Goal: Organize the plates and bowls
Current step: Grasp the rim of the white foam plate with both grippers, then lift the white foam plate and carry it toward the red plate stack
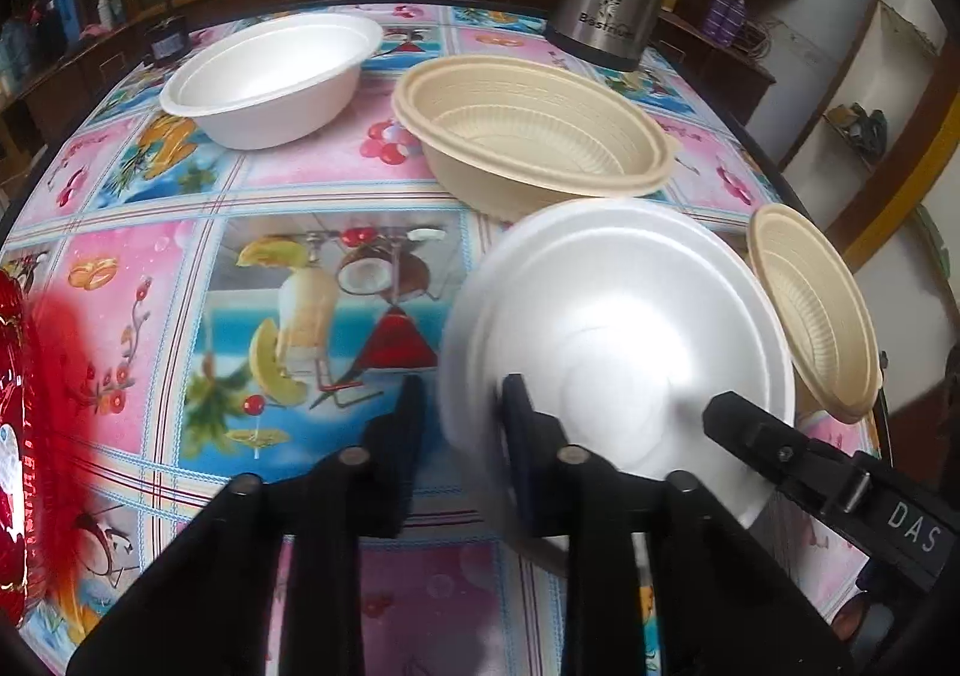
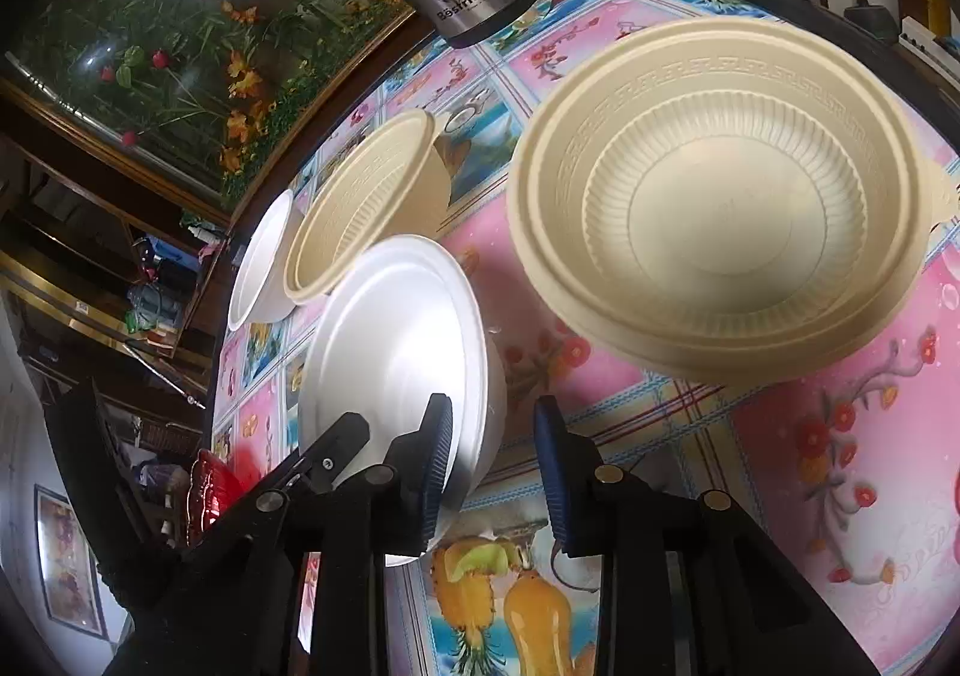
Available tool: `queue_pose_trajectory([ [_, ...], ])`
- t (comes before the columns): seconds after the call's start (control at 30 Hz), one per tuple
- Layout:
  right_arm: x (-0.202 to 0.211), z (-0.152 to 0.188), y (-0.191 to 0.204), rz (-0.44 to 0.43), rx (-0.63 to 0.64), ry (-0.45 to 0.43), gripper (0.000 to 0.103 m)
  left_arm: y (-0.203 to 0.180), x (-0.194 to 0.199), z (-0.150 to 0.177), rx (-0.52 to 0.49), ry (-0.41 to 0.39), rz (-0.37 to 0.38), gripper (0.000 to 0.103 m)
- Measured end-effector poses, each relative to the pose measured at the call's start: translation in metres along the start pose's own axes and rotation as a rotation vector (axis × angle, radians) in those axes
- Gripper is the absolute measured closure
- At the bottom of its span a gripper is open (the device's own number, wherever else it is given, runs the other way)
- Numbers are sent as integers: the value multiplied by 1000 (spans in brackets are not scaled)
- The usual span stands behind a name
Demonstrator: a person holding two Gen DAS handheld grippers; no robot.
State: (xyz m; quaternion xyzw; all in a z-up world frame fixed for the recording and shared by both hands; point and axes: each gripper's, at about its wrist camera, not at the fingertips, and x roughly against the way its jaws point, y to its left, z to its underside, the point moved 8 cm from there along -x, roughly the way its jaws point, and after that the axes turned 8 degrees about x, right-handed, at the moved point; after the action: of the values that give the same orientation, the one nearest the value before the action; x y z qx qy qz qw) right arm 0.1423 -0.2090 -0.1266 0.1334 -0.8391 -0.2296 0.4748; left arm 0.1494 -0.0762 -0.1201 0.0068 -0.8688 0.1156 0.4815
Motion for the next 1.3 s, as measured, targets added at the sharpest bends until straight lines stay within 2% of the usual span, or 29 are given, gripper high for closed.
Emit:
queue_pose_trajectory([
  [0.13, -1, 4, 6, 17, 35, 8, 89, -5, 5, 4, -31, -19, -21, 89],
  [0.43, 6, 17, 11, 15, 51, 9, 91, 3, 22, 16, -27, -32, -10, 89],
  [0.7, 13, 43, 28, 5, 91, 2, 92, 23, 41, 34, -20, -73, -35, 89],
  [1.3, 8, 81, 71, -15, 210, -65, 92, 72, 61, 52, 64, -148, -59, 89],
])
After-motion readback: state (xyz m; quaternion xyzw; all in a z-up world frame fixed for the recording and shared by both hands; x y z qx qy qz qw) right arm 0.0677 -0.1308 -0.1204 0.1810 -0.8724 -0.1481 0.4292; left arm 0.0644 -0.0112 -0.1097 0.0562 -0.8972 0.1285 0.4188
